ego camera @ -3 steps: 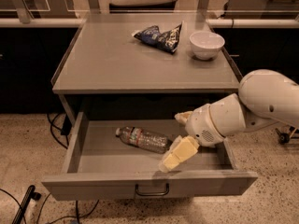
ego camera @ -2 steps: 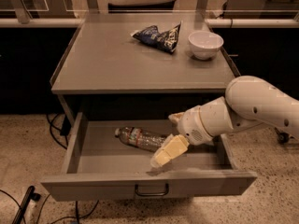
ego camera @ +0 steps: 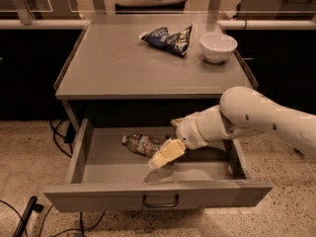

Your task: Pick water bottle from top drawer and place on counter

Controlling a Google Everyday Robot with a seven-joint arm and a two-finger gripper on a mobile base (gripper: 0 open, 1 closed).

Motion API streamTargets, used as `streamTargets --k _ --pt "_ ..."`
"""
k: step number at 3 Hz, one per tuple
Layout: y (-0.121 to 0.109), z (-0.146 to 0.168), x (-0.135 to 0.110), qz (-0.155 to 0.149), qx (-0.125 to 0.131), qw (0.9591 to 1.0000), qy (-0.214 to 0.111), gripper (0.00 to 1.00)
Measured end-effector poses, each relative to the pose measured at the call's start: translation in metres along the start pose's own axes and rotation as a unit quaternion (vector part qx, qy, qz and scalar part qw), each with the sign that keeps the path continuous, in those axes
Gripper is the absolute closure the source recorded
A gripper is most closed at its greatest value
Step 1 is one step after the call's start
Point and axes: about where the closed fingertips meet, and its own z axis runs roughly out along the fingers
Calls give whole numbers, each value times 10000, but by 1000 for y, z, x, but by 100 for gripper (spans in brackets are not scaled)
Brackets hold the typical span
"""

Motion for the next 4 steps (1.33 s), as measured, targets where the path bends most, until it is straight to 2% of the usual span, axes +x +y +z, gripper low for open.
streamTargets --k 1,3,4 --pt "-10 18 13 142 145 9998 26 0" --pt "-16 30 13 179 231 9995 72 0" --pt "-30 47 21 353 298 9988 144 0"
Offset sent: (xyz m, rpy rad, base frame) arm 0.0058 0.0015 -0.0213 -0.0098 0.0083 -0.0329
